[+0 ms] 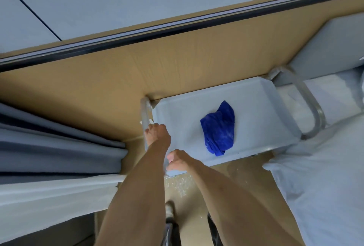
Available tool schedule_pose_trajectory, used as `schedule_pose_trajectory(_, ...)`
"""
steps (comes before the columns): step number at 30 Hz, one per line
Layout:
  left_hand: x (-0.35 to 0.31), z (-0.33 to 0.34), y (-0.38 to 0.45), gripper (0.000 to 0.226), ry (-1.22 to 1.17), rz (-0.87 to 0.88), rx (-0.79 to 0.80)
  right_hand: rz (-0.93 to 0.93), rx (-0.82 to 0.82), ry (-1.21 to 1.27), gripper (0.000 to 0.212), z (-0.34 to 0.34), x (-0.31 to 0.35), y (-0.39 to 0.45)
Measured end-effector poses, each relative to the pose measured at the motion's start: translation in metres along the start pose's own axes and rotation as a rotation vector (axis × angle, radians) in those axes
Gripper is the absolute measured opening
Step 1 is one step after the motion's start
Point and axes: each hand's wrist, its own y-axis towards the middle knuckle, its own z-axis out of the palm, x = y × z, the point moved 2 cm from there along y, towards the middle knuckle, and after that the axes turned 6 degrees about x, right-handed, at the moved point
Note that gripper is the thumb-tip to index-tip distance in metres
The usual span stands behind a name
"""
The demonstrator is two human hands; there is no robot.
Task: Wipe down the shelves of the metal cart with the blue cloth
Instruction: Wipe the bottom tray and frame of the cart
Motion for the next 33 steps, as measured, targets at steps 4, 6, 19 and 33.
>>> schedule_pose_trajectory(4,0.038,0.007,-0.003,0.03,0.042,0.047,0.039,0.018,-0.067,0.214,0.033,0.038,0.041,0.012)
schedule_pose_trajectory(6,0.053,0.01,-0.004,0.027,0.065,0.115,0.037,0.082,-0.221,0.283,0.034,0.052,0.057,0.019)
schedule_pose_trajectory(19,0.09,0.032,-0.021,0.032,0.32,0.397,0.047,0.41,-0.44,0.232,0.012,0.116,0.059,-0.003)
schedule_pose_trajectory(33,0.089,0.086,-0.115,0.029,0.406,0.241,0.186,0.613,-0.26,0.07,0.031,0.19,-0.014,-0.083)
